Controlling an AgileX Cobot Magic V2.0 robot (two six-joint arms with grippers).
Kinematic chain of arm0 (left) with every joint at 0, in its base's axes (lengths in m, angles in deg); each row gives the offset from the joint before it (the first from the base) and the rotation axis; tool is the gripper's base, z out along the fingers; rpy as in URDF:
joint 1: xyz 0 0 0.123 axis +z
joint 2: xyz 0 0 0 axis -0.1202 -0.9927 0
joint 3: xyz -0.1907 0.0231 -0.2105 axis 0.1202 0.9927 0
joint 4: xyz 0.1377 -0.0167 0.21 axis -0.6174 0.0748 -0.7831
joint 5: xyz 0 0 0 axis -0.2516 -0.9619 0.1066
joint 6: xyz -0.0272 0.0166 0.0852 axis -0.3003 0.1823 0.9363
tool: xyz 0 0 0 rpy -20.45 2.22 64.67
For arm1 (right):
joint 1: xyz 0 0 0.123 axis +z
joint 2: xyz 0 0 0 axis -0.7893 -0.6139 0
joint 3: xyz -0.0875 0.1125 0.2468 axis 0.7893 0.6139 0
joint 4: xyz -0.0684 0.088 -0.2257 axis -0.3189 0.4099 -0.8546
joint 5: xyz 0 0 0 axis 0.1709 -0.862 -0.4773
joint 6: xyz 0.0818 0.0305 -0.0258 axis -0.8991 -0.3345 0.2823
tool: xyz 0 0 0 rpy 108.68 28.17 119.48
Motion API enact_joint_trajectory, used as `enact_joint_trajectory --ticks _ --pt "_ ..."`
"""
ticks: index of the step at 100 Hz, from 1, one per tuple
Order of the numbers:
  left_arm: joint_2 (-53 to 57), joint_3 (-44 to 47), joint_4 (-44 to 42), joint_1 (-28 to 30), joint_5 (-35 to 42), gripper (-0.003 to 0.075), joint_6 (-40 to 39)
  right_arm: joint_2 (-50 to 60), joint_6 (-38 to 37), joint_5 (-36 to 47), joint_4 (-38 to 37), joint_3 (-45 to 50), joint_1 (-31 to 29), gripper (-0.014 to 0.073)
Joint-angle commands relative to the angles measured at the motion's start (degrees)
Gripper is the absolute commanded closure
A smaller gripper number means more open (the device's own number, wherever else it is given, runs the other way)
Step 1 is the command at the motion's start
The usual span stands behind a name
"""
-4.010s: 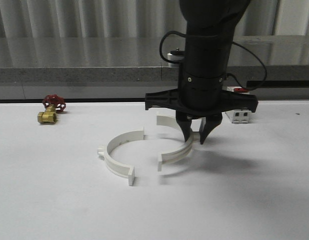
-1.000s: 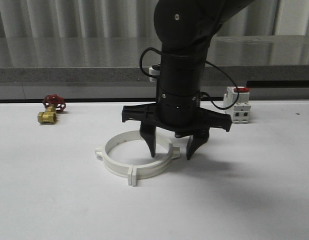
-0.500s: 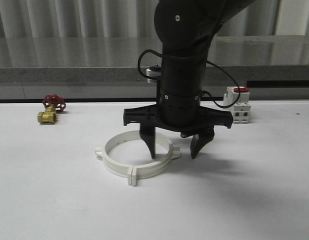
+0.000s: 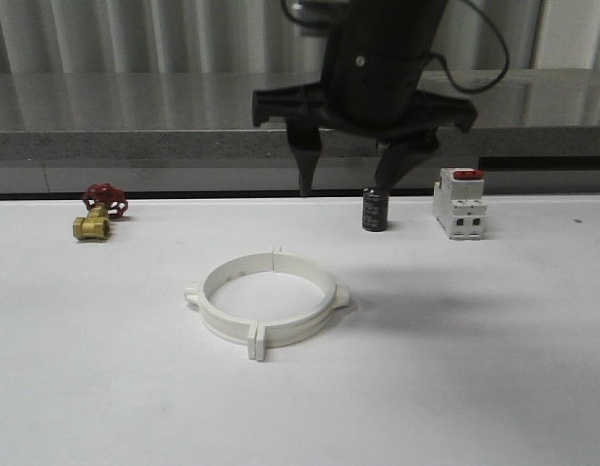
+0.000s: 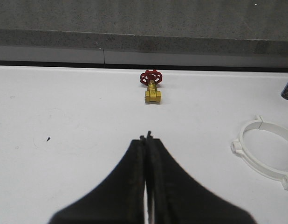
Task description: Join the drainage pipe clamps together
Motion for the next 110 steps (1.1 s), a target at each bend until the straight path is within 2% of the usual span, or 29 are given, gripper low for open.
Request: enact_joint_trajectory --ticks 1,25,69,110 --pt "-0.3 -1.6 0.0 -0.4 4.4 0.0740 0.1 6.0 2.8 2.1 -1.1 -1.2 -1.5 0.0064" --pt "-0.3 -1.6 0.0 -0.4 4.4 0.0740 0.1 15.4 7.6 1.0 -1.3 4.2 -8.5 0.0064" --pt "-0.3 -1.6 0.0 -0.4 4.4 0.0740 0.1 40.3 12.0 0.3 -2.7 26.3 -26.7 0.0064" --pt "-0.3 -1.6 0.0 -0.4 4.4 0.0740 0.1 65.0 14.0 -5.3 -3.6 42.2 -27.8 0.0067"
